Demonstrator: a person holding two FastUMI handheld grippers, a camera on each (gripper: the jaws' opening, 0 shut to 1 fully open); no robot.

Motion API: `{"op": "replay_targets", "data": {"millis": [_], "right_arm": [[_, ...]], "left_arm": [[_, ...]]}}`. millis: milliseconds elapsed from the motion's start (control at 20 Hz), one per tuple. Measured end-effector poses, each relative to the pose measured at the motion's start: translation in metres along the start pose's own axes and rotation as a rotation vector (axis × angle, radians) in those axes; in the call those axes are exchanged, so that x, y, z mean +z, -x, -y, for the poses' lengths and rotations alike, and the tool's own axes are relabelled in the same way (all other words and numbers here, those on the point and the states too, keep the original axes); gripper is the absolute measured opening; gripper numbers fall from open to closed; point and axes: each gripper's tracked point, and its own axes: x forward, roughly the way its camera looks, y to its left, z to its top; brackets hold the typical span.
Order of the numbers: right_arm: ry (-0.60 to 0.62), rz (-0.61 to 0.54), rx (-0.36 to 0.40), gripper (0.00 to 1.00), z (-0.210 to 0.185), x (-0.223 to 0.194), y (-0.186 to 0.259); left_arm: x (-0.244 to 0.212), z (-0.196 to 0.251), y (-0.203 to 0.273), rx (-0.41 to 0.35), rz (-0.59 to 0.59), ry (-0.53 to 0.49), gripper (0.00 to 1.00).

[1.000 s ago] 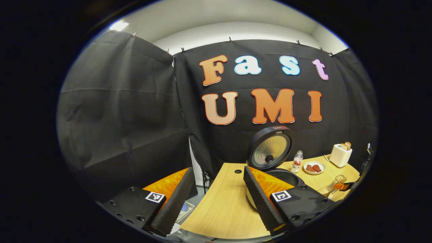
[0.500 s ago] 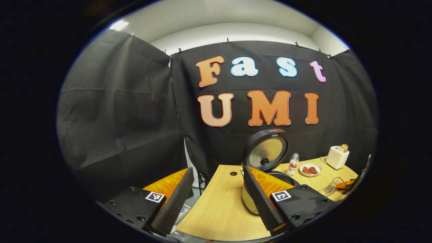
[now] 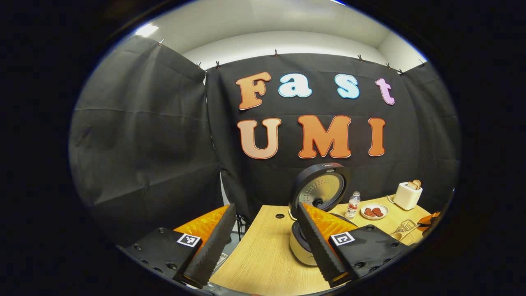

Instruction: Close the left gripper, press the button to open the rice cooker; take a wooden spoon from the chopstick holder with the right hand, scoop a spoonful of rice and pour it into the rice cooker, then put the wooden spoon back into the chopstick holder.

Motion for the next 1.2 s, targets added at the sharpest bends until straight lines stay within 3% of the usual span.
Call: {"op": "replay_targets", "data": {"millis": [350,800,1200], "right_arm": [[-0.08,0.001,0.003,0.07,-0.011,0.008,0.013],[-0.075,-0.03,0.042,0.07,-0.092,0.01,0.008],[-0.019,-0.132,0.128,0.07,-0.179,-0.032,-0.037]], "left_arm": [[-0.002,0.004,-0.002,0.001,0.004,-0.002,0.98],[-0.005,0.006,0.004,-0.007,-0.001,0.024,1.0],[-0.011,-0.013,0.018,0.035,-0.013,0.032,0.95]]}}
